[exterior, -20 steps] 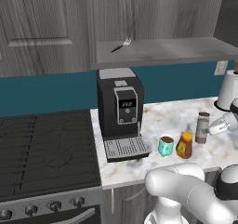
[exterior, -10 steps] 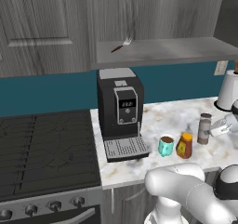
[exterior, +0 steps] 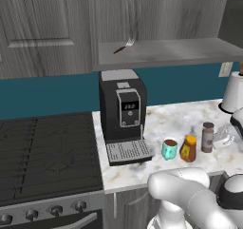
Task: Pick the cinnamon and honey bottle from the cabinet and place them next to the mug.
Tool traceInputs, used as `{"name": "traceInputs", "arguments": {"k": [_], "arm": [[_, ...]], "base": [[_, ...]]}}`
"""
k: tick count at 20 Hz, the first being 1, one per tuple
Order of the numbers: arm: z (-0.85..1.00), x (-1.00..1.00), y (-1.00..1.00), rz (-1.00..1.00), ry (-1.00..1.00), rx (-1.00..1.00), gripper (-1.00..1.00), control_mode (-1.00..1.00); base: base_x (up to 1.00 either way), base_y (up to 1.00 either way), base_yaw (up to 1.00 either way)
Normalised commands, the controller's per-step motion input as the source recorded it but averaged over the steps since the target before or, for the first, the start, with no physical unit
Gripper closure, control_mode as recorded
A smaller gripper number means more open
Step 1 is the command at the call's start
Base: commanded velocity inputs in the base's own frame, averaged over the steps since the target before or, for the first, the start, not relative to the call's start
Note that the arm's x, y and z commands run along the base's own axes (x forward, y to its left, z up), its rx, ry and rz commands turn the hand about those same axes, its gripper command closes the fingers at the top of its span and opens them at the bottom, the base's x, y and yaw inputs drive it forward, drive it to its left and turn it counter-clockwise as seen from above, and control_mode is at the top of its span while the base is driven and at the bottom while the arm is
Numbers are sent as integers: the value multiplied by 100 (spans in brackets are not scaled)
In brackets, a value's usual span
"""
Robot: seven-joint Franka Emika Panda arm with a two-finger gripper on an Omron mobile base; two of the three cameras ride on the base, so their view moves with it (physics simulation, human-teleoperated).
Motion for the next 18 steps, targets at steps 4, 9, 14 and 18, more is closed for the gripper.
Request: {"name": "traceInputs", "arguments": {"k": [4, 9, 14, 18], "arm": [[-30, 0, 1, 0, -10, -2, 100, -100], [-18, 0, 0, 0, -13, 0, 100, -100], [-8, 0, 0, 0, -8, 0, 100, -100], [0, 0, 0, 0, -3, 0, 100, -100]], "base": [[0, 0, 0], [0, 0, 0], [0, 0, 0], [0, 0, 0]]}}
